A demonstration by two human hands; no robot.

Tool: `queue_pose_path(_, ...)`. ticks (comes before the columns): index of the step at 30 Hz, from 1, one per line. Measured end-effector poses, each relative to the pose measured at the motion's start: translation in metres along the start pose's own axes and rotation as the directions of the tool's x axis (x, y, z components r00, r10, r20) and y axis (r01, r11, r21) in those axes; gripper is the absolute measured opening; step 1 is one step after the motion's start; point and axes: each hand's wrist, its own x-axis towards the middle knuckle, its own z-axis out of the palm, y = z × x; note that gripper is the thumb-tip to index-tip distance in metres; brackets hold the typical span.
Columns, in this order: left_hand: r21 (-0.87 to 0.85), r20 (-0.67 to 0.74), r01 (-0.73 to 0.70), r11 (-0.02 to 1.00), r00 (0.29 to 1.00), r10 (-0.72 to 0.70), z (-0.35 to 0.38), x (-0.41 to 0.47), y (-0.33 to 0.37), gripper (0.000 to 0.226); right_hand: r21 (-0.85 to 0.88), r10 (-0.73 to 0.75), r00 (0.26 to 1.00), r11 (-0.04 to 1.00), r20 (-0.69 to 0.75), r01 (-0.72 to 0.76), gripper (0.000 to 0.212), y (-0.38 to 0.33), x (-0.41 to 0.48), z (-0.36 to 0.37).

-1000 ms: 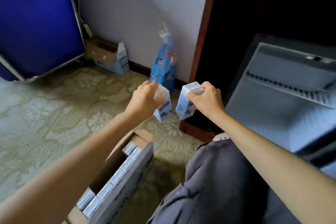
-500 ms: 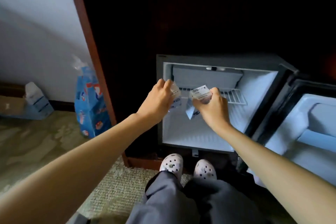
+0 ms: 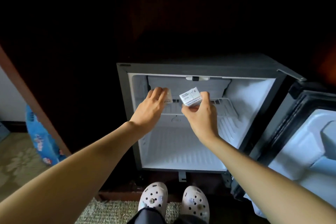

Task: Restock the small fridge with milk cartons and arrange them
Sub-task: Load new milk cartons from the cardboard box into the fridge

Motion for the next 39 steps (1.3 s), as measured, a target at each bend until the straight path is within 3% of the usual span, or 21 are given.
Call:
queue_pose_path(5, -0.358, -0.034, 0.159, 0.920, 0.983, -0.183, 0.010, 0.021, -0.003, 0.041, 0.020, 0.014, 0.999, 1.000, -0.029, -0.013, 0.034, 0.002, 0.016, 0.012)
queue_pose_path(8, -0.621, 0.084, 0.388, 0.681, 0.897, -0.435, 0.013, 0.033, -0.007, 0.036, 0.041, 0.007, 1.000, 0.999, -0.019, -0.006, 0.035, 0.002, 0.023, 0.014)
queue_pose_path(12, -0.724, 0.241, 0.517, 0.457, 0.810, -0.535, 0.020, 0.049, -0.017, 0.037, 0.083, 0.103, 0.995, 0.991, 0.007, -0.103, 0.034, 0.015, 0.036, 0.023)
queue_pose_path(15, -0.733, 0.293, 0.565, 0.378, 0.765, -0.574, 0.027, 0.060, -0.024, 0.035, 0.072, 0.181, 0.981, 0.980, 0.072, -0.186, 0.037, 0.026, 0.046, 0.034)
queue_pose_path(21, -0.788, 0.324, 0.540, 0.296, 0.772, -0.546, 0.059, 0.055, -0.023, 0.063, 0.029, 0.169, 0.983, 0.985, 0.070, -0.171, 0.043, 0.030, 0.057, 0.049)
queue_pose_path(27, -0.817, 0.228, 0.494, 0.299, 0.752, -0.619, 0.092, 0.062, -0.024, 0.088, 0.083, 0.134, 0.987, 0.986, 0.088, -0.142, 0.045, 0.039, 0.056, 0.060)
queue_pose_path(30, -0.804, 0.183, 0.482, 0.347, 0.757, -0.627, 0.098, 0.064, -0.029, 0.093, 0.108, 0.118, 0.987, 0.986, 0.106, -0.130, 0.044, 0.047, 0.052, 0.063)
queue_pose_path(35, -0.829, 0.225, 0.485, 0.280, 0.746, -0.626, 0.097, 0.066, -0.041, 0.096, 0.126, 0.085, 0.992, 0.987, 0.097, -0.097, 0.046, 0.048, 0.058, 0.074)
queue_pose_path(39, -0.855, 0.230, 0.442, 0.272, 0.792, -0.565, 0.094, 0.064, -0.041, 0.089, 0.165, 0.094, 0.986, 0.979, 0.140, -0.117, 0.044, 0.046, 0.066, 0.083)
